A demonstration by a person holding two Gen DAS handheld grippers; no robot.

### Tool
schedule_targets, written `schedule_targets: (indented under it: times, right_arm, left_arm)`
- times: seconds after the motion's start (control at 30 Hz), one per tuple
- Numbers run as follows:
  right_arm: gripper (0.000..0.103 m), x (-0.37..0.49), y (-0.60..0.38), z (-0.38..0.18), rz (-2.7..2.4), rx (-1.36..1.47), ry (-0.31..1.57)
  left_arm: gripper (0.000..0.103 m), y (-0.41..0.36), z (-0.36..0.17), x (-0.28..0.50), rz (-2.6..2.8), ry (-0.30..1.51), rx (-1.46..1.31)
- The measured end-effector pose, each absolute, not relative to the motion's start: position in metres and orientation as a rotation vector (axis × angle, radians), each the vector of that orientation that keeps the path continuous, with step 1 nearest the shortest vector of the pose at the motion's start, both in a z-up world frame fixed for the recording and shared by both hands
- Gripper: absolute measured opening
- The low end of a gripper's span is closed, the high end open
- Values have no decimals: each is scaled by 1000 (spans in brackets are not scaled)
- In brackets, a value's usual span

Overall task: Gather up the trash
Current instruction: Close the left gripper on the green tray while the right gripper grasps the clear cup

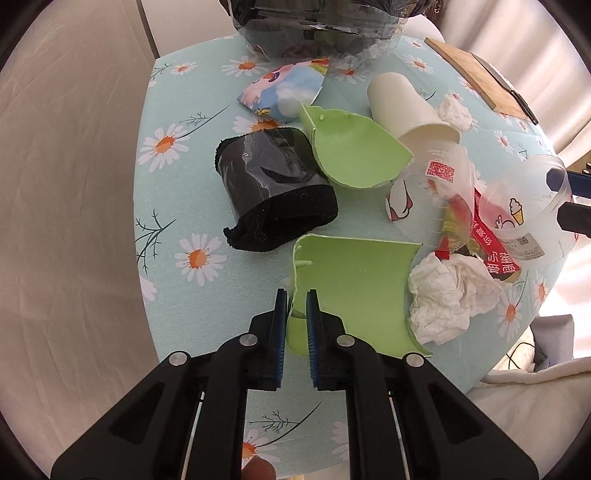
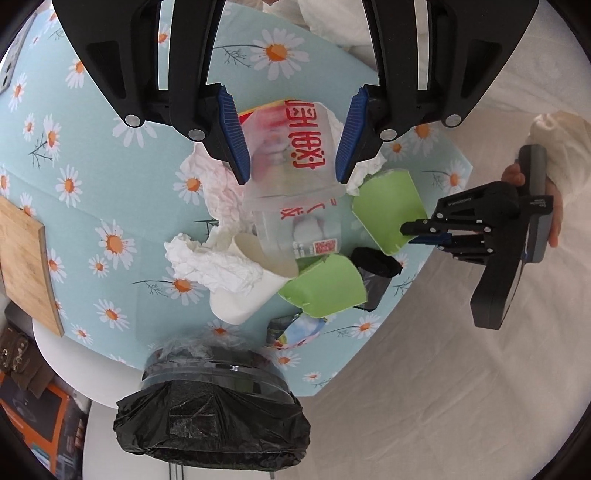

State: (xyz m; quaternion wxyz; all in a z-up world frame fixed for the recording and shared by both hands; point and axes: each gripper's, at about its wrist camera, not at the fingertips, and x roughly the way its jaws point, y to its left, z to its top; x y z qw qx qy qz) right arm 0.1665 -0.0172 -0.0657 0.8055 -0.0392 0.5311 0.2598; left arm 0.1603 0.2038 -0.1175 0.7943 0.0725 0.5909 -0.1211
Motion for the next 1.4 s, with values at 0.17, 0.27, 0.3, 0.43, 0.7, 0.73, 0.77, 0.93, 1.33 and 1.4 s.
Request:
schedule_targets:
  times: [0.17, 0.27, 0.3, 0.43, 0.7, 0.73, 0.77, 0.93, 1.33, 1.4]
  right_arm:
    - [45, 164, -35, -53, 569, -73, 1096]
    - [45, 162, -45, -46, 577, -73, 1071]
    - [45, 162, -48, -44, 582, -74, 1063]
    - [45, 162, -63, -37, 594, -86, 1031]
    - [46, 162, -113, -27, 573, -98, 977]
    - [46, 162, -120, -27, 572, -98, 969]
    - [46, 161, -125, -26, 572, -101, 961]
    - [46, 155, -150, -21, 579, -109, 918]
    - [47, 148, -198, -4, 660, -32, 809]
    - [47, 149, -204, -2, 679, -6, 790]
  left_arm:
    - [11, 206, -100, 152, -207, 1233, 182]
    - [11, 204, -90, 148, -175, 1216, 203]
    - [11, 203, -87, 147, -164, 1210, 205]
    - [11, 199, -75, 142, -115, 1183, 227]
    - [11, 187, -47, 137, -44, 1108, 201]
    - [11, 186, -44, 136, -36, 1098, 201]
    - [11, 184, -41, 135, -28, 1089, 202]
    - [11, 177, -28, 127, 8, 1050, 211]
    - [11, 158, 13, 104, 133, 968, 203]
    - [11, 154, 20, 102, 148, 959, 206]
